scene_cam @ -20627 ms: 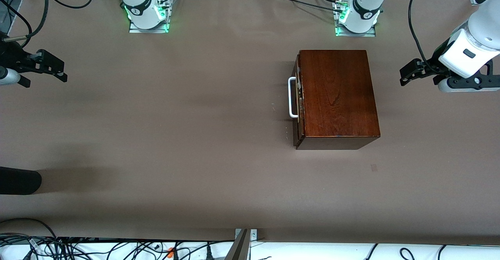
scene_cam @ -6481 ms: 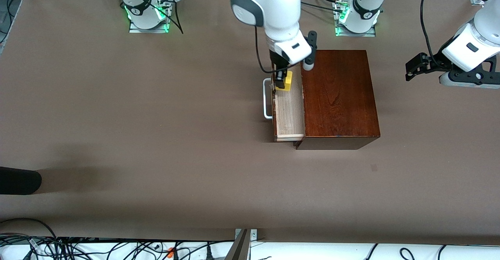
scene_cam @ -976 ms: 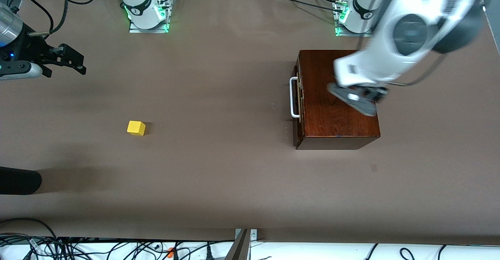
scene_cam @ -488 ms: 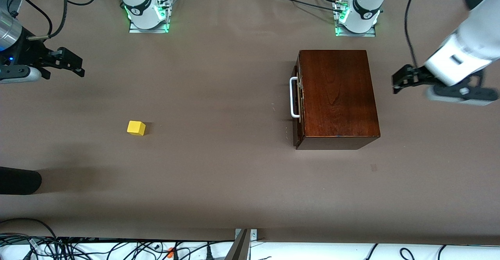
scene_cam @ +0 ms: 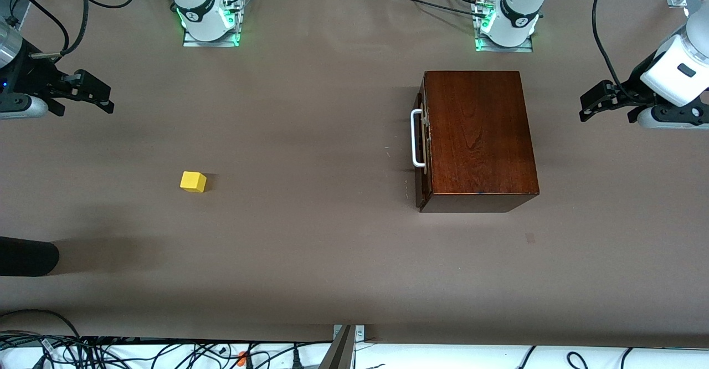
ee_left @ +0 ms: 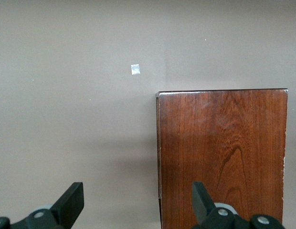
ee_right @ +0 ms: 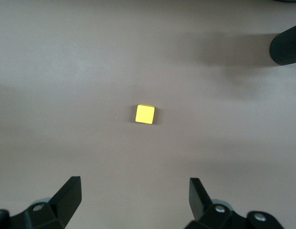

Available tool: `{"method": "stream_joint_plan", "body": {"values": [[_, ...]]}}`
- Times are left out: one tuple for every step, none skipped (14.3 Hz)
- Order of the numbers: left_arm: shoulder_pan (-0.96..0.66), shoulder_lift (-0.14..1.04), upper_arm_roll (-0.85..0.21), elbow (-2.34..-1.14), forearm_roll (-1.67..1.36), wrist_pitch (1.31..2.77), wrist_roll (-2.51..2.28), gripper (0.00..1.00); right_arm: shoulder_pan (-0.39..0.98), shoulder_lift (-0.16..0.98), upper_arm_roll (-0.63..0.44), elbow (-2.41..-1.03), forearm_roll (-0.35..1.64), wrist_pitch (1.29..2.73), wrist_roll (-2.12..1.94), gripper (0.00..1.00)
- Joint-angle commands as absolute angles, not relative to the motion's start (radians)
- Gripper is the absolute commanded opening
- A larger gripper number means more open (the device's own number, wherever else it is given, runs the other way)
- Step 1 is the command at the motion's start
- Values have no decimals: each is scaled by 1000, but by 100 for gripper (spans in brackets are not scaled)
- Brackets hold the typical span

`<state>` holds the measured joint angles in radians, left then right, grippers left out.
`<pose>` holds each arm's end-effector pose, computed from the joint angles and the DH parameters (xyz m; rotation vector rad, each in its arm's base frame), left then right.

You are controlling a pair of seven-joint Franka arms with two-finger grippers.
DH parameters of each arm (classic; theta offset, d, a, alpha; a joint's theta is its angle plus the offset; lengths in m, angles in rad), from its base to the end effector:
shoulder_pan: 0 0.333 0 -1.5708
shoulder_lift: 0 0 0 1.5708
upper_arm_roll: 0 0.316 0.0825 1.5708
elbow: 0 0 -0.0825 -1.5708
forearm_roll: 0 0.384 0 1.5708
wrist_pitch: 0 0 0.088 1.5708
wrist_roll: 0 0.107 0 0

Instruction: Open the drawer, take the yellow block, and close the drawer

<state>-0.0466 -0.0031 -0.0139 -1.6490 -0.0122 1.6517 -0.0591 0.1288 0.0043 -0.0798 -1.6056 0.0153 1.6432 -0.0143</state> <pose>0.5582 -0.0350 0.5962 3.1291 -0.0007 0.0079 0.5615 0.0292 0.6121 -3.1241 -0.0976 -0.0517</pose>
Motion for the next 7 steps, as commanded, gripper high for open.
{"method": "stream_joint_plan", "body": {"values": [[-23, -20, -32, -1667, -25, 1667, -43, 100, 118, 11, -71, -1583, 21, 1641, -9, 100], [-23, -20, -34, -1667, -25, 1670, -43, 100, 118, 9, -71, -1583, 21, 1631, -11, 100], [-23, -20, -32, -1669, -25, 1667, -43, 100, 118, 9, -72, -1585, 21, 1631, -14, 100], [-23, -18, -34, -1669, -23, 1667, -43, 100, 118, 9, -72, -1585, 21, 1635, -15, 100], [-23, -18, -34, -1667, -23, 1670, -43, 100, 118, 11, -72, -1583, 21, 1640, -15, 100], [-23, -17, -34, -1667, -23, 1667, -44, 100, 118, 11, -72, -1583, 21, 1640, -15, 100], [-23, -17, -34, -1667, -23, 1667, -44, 100, 118, 11, -72, -1583, 21, 1641, -15, 100]]}}
